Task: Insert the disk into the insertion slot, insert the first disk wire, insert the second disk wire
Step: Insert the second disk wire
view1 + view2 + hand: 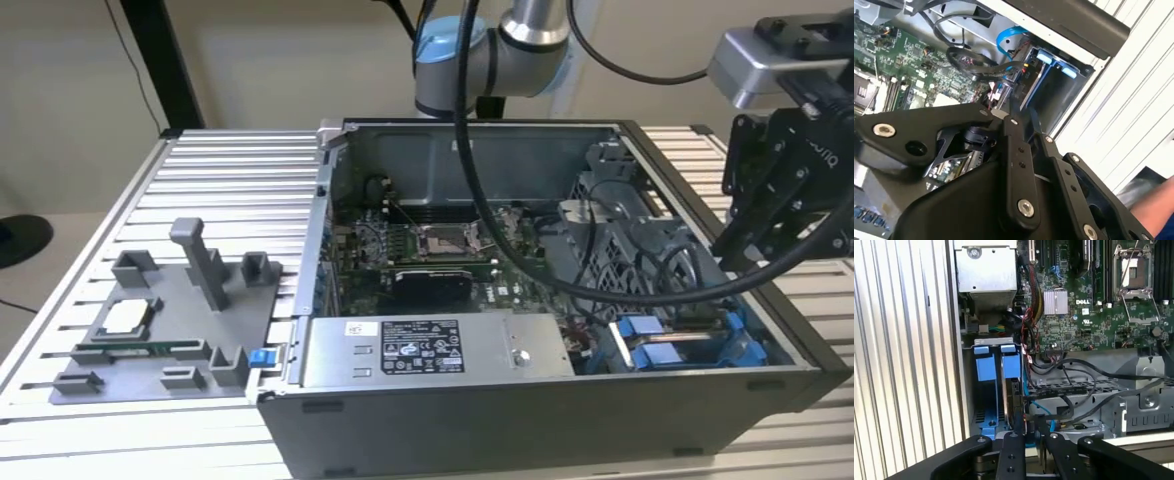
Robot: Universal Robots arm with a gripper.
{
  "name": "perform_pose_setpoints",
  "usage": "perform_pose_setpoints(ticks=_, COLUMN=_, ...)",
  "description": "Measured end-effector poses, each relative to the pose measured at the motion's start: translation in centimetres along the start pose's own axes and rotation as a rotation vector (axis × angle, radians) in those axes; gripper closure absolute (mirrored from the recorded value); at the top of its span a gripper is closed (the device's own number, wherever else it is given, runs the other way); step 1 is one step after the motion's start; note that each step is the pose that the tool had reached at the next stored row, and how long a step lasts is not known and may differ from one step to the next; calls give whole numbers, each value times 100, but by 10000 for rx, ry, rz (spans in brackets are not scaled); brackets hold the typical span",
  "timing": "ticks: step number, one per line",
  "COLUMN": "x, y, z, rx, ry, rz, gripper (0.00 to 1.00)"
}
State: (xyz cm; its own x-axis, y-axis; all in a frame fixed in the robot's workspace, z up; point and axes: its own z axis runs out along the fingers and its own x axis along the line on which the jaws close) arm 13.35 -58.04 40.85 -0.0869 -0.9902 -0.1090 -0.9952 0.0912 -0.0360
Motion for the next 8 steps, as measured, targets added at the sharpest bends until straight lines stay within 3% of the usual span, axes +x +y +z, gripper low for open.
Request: perform_pose_setpoints(ticks=8, x=-1, y=0, z=-8, rx=1, ry=1, rz=0, gripper=0)
